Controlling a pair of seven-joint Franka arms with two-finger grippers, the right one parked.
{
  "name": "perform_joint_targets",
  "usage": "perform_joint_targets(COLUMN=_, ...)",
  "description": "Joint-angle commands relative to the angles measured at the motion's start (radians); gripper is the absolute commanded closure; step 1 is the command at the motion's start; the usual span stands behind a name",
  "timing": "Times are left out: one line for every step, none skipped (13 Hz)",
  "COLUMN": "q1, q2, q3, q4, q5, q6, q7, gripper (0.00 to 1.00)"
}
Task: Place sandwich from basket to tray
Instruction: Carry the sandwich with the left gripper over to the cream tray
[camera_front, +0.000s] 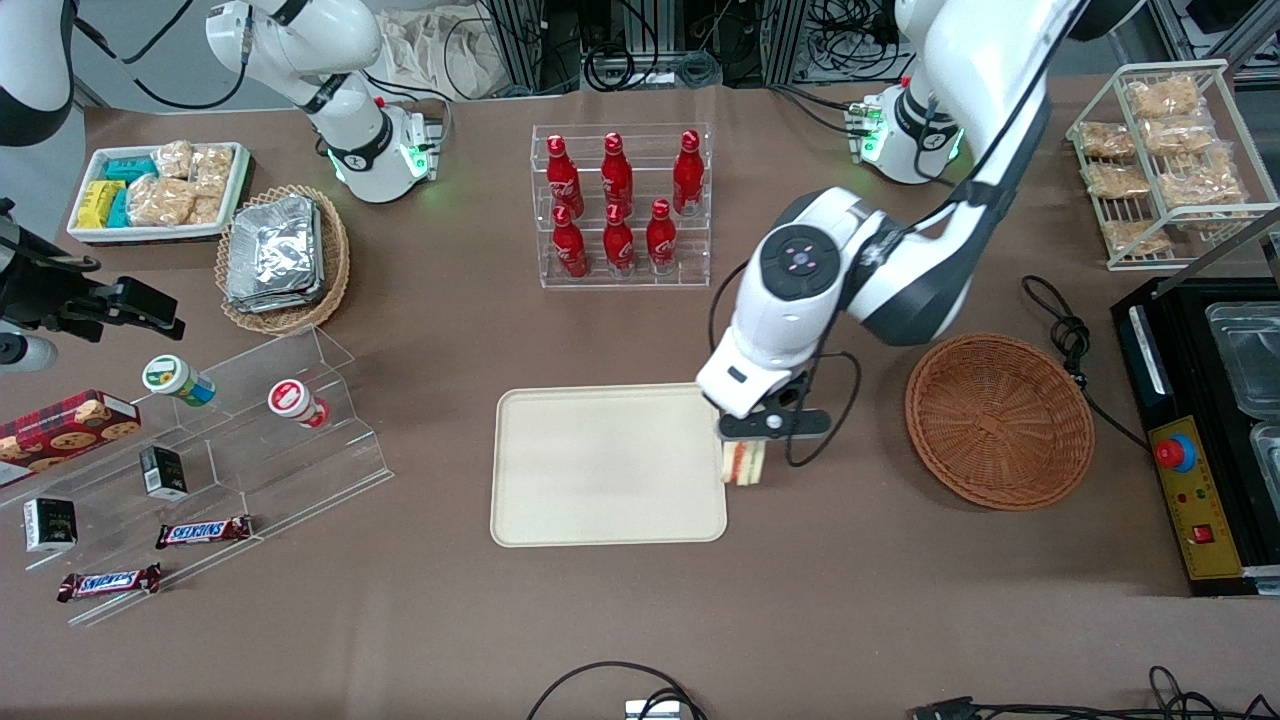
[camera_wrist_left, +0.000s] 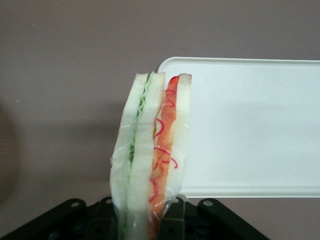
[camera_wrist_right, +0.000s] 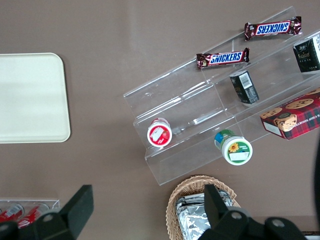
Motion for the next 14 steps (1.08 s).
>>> perform_joint_targets(q1=-0.061, q2=0.112, q3=0.007, q4=0.122, q5=0.084, q6=-0.037, q7=-0.076, gripper=0.91)
perform_joint_targets(q1=-0.076, q2=0.141, q3=0.007, q4=0.146, q5=0.087, q6=-0.034, q7=-0.078, gripper=0.91)
perform_joint_targets(q1=-0.085, q2=0.179, q3=0.007, q4=0.183, q5=0.087, q6=-0.034, q7=-0.078, gripper=0.91)
perform_joint_targets(q1=-0.093, q2=0.216, q3=0.007, q4=0.215, q5=0.087, q6=-0.034, q7=-0.075, gripper=0.91)
perform_joint_targets(q1=-0.110, q2=0.250, q3=0.007, q4=0.249, q5=0.089, q6=-0.034, q7=-0.076, gripper=0.91)
perform_joint_targets(q1=-0.125, q2=0.276, q3=0.009, q4=0.269, q5=0.090, q6=-0.034, q7=-0.078, gripper=0.91)
perform_joint_targets(q1=-0.130, q2=0.299, q3=0.009, q4=0.280, q5=0.090, q6=-0.033, q7=-0.079, gripper=0.91)
perform_joint_targets(q1=-0.136, q2=0.318, q3=0.009, q4=0.281, q5=0.090, q6=-0.031, q7=-0.081, gripper=0.91)
perform_joint_targets(q1=-0.151, q2=0.333, q3=0.015, q4=0.284, q5=0.090, q6=-0.028, q7=-0.085, gripper=0.91)
perform_joint_targets(q1=-0.160, q2=0.348, q3=0.036, q4=0.294, q5=0.090, q6=-0.022, q7=-0.087, gripper=0.91)
perform_joint_targets(q1=-0.180, q2=0.359, q3=0.049, q4=0.297, q5=0.090, q6=-0.016, q7=-0.087, gripper=0.91)
perform_joint_targets(q1=-0.189, q2=0.370, q3=0.069, q4=0.295, q5=0.090, q6=0.001, q7=-0.087, gripper=0.91)
perform_joint_targets(q1=-0.190, q2=0.378, q3=0.072, q4=0.295, q5=0.087, q6=0.009, q7=-0.082, gripper=0.91)
perform_joint_targets(q1=-0.188, q2=0.379, q3=0.073, q4=0.295, q5=0.087, q6=0.007, q7=-0.079, gripper=0.91)
